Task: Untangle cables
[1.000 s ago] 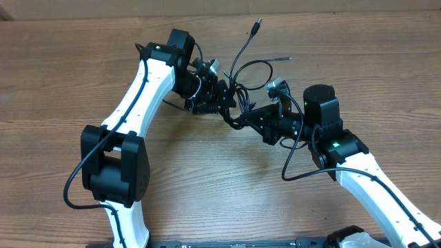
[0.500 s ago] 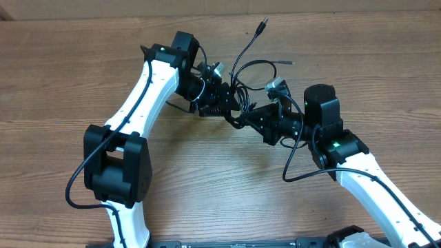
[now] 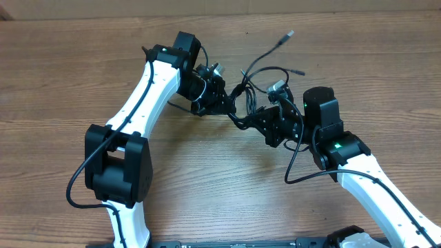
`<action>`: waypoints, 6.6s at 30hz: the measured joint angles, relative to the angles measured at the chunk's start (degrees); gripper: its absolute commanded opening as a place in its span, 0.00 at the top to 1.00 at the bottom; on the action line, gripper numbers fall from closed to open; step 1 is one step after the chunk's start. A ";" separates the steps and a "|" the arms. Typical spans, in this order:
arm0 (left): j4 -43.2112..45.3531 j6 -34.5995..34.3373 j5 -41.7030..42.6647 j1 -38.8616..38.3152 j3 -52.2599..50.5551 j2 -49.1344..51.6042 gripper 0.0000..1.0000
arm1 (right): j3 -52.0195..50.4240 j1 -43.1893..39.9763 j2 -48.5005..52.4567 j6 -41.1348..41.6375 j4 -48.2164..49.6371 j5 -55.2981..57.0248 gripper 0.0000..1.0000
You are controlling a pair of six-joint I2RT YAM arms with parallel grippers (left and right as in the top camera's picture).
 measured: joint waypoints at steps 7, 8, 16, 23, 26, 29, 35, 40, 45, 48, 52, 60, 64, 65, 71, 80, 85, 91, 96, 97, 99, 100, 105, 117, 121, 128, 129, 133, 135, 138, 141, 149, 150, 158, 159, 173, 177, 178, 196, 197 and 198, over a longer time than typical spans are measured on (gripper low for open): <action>0.59 1.57 3.87 0.85 0.00 0.00 0.96 | 0.00 0.42 0.00 5.53 -2.89 11.47 0.95; 0.59 1.81 4.42 0.85 0.00 0.00 0.96 | 0.00 0.61 0.00 7.34 -3.26 13.64 0.94; 0.76 3.87 9.88 0.59 0.00 0.00 0.96 | 0.00 1.40 0.33 19.93 -4.87 27.02 0.96; 0.57 6.93 10.64 1.14 0.00 0.00 0.96 | 0.00 1.16 1.55 22.18 -2.56 24.74 0.89; 0.59 8.24 12.61 1.55 0.00 0.00 0.96 | 0.00 0.96 1.88 23.76 -1.42 24.04 0.89; 0.83 12.39 17.29 1.95 0.00 0.00 0.96 | 0.00 0.96 2.25 28.63 -0.83 23.91 0.89; 1.03 21.00 25.24 2.03 0.00 0.00 0.96 | 0.00 0.92 6.27 39.78 3.93 20.94 0.87; 1.01 25.81 29.90 2.78 0.00 0.00 0.96 | -0.17 -0.02 9.97 43.10 14.60 14.69 0.75; 0.83 28.89 34.51 2.84 0.00 0.00 0.96 | -0.17 -0.15 11.02 45.53 16.06 12.74 0.69; 0.81 30.32 35.45 2.84 0.00 0.00 0.96 | -0.17 -0.15 11.13 46.10 17.35 12.37 0.68; 0.76 33.40 37.51 2.84 0.00 0.00 0.96 | -0.24 -0.22 11.37 46.05 20.55 12.09 0.47; 0.81 37.62 38.32 2.16 0.00 0.00 0.96 | -0.31 -1.31 11.72 46.42 17.16 17.14 0.20; 0.76 40.89 36.59 1.70 -0.02 0.00 0.96 | -0.31 -2.25 11.65 46.38 12.35 17.42 0.25; 0.98 41.79 36.39 1.70 -0.11 0.00 0.96 | -0.31 -2.45 11.65 45.88 11.87 16.39 0.28; 6.80 44.48 36.41 1.44 -0.37 0.00 0.96 | -0.31 -3.63 11.65 41.51 8.48 7.41 0.37; 12.79 34.36 29.81 2.23 -0.42 0.00 0.96 | -0.26 -3.89 11.65 35.98 1.49 -1.22 0.40; 14.03 24.33 21.29 3.02 -0.42 0.00 0.96 | -0.26 -3.82 11.65 34.23 -0.04 -2.40 0.08; 14.73 15.32 10.97 3.37 -0.42 0.00 0.96 | -0.26 -3.52 9.70 33.14 -2.38 -1.40 0.00; 15.32 11.02 7.58 3.37 -0.42 0.00 0.96 | -0.26 -3.48 3.41 33.11 -8.57 4.22 0.00; 15.47 10.60 7.17 3.37 -0.42 0.00 0.96 | -0.26 -3.48 2.21 33.46 -9.57 5.55 0.00; 15.69 9.97 6.75 3.39 -0.42 0.00 0.96 | -0.26 -3.48 0.13 35.15 -11.58 8.17 0.00; 15.80 9.79 6.71 3.37 -0.42 0.00 0.96 | -0.26 -3.48 -0.70 36.30 -11.96 9.20 0.00; 16.26 10.03 7.48 3.39 -0.42 0.00 0.96 | -0.26 -3.48 -1.81 39.52 -9.07 9.46 0.00; 16.48 15.50 20.17 3.37 -0.42 0.00 0.96 | -0.28 -3.41 -1.81 0.28 -5.68 -4.09 0.34; 16.46 15.72 23.69 3.37 -0.42 0.00 0.96 | -0.28 -3.41 -1.79 -10.16 -1.97 -6.75 0.44; 15.74 15.76 27.45 3.32 -0.42 0.00 0.96 | -0.31 -3.41 -1.18 -17.73 5.07 -8.09 0.52; 15.15 15.85 27.63 3.32 -0.42 0.00 0.96 | -0.31 -3.41 -0.94 -18.16 5.88 -7.98 0.55; 13.64 15.91 27.91 3.32 -0.42 0.00 0.96 | -0.31 -3.41 0.24 -18.99 8.81 -6.27 0.64; 13.49 15.91 28.06 3.32 -0.42 0.00 0.96 | -0.31 -3.41 0.87 -19.41 9.46 -5.70 0.74; 13.49 15.91 28.89 3.32 -0.42 0.00 0.96 | -0.31 -3.37 2.40 -19.47 9.49 -5.25 0.92; 13.62 15.93 29.24 3.32 -0.42 0.00 0.96 | -0.31 -3.26 4.35 -19.74 9.27 -6.58 0.79; 13.62 15.91 30.58 3.32 -0.42 0.00 0.96 | -0.31 -3.28 7.06 -19.85 9.16 -11.85 0.76; 13.64 15.93 31.30 3.32 -0.42 0.00 0.96 | -0.31 -3.26 7.08 -19.87 9.31 -12.07 0.76; 13.68 15.96 36.02 3.43 -0.42 0.00 0.96 | -0.31 -3.26 7.10 -19.85 12.50 -13.60 0.81; 13.68 15.96 36.33 3.43 -0.42 0.00 0.96 | -0.31 -3.26 7.13 -19.74 12.66 -13.92 0.82; 12.81 15.85 37.64 2.84 -0.42 0.00 0.71 | -0.31 -3.26 7.28 -13.42 16.96 -18.08 0.96; 12.74 16.31 34.21 2.71 -0.42 0.00 0.34 | -0.31 -3.26 7.28 -3.80 16.87 -18.08 0.96; 12.70 15.96 32.96 2.58 -0.42 0.00 0.19 | -0.31 -3.26 7.28 -0.61 16.76 -18.01 0.96; 7.52 14.82 13.73 2.47 -0.39 0.00 0.01 | -0.33 -7.21 5.27 34.12 23.69 -18.56 0.96; 6.93 14.82 12.90 2.47 -0.39 0.00 0.01 | -0.33 -8.09 5.25 35.04 24.11 -18.18 0.96; 6.78 14.84 12.31 2.45 -0.39 0.00 0.02 | -0.33 -8.79 5.22 35.78 24.22 -17.86 0.96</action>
